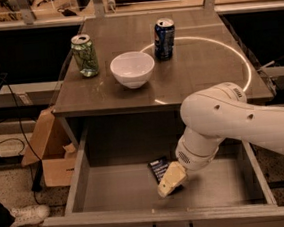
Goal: Pick rxbar blueberry from top drawer and place on counter
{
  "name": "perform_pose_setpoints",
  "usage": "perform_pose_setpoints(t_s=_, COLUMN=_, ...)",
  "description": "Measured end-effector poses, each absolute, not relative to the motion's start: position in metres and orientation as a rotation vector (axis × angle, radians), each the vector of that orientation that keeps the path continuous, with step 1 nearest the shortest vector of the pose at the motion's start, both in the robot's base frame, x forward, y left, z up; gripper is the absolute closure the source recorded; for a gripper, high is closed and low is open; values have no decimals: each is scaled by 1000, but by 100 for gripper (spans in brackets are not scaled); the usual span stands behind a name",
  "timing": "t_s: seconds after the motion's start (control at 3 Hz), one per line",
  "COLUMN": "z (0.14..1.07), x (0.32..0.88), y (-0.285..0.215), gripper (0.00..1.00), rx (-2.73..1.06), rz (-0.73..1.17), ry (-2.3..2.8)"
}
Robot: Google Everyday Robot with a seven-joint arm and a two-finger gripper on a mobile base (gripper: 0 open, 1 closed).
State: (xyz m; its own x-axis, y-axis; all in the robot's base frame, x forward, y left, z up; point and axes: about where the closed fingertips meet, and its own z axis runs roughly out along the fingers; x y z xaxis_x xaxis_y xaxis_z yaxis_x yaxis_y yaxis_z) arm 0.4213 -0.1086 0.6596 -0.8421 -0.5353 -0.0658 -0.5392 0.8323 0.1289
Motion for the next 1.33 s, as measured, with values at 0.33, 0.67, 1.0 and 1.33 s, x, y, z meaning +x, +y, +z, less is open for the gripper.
perform_pose_setpoints(t_s=0.33, z=650, x=417, y=-107, gripper=0, rx=-865, rz=287, ry=2995)
perform_pose_setpoints(t_s=0.67, z=649, x=416, y=-105, gripper=0, rx=-870, rz=293, ry=2983)
perform_pose_setpoints(t_s=1.0, z=639, x=416, y=-96, gripper=0, rx=-830, rz=249, ry=2971)
perform_pose_setpoints(t_s=1.33, z=626, x=420, y=-91, gripper=0, rx=-724, rz=226, ry=2979)
